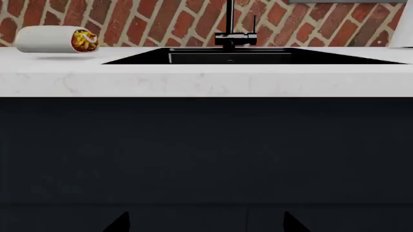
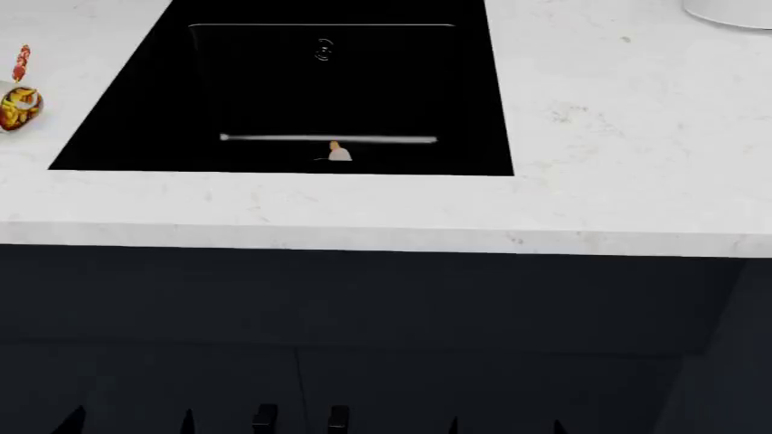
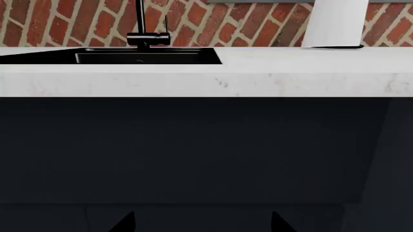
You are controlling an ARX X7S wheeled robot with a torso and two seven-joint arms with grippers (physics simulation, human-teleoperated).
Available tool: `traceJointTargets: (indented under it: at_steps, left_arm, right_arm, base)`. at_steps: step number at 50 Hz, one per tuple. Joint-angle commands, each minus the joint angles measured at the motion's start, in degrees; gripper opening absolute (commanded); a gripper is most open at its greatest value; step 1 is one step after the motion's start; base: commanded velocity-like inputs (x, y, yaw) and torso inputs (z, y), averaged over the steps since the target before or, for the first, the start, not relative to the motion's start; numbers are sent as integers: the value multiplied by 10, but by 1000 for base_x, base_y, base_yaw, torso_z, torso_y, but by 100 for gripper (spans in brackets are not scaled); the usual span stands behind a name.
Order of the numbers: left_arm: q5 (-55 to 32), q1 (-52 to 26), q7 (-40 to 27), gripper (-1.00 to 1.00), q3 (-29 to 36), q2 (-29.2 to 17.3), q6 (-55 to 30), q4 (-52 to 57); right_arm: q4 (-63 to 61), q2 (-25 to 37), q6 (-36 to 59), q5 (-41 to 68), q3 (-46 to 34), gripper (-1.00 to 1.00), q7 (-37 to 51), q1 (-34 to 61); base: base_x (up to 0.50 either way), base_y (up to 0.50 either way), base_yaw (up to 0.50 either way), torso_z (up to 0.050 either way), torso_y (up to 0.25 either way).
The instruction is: Turn the sink spout to the right.
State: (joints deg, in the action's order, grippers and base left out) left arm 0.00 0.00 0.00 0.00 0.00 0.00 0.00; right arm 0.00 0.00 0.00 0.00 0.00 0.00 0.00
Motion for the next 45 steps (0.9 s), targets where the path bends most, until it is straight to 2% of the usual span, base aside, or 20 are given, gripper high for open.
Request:
traceJointTargets:
  at_steps: [1, 15, 24, 45]
  left_arm:
    - [-6, 0, -6, 100, 6, -6, 0, 0]
    - [-39, 3, -24, 100, 33, -29, 10, 5]
    - [-65, 4, -22, 100, 39, -38, 1, 12]
    - [-63, 1, -46, 100, 58, -52, 10, 3]
  right_arm:
    - [3, 6, 0, 6, -8, 100, 8, 3]
    - [7, 30, 1, 21, -37, 100, 40, 5]
    - [3, 37, -1, 28, -46, 100, 50, 4]
    - [4, 50, -5, 44, -59, 100, 67, 6]
  base:
    - [0, 0, 0, 0, 0]
    - [0, 0, 0, 0, 0]
    - [0, 0, 0, 49, 0]
    - [0, 0, 0, 50, 0]
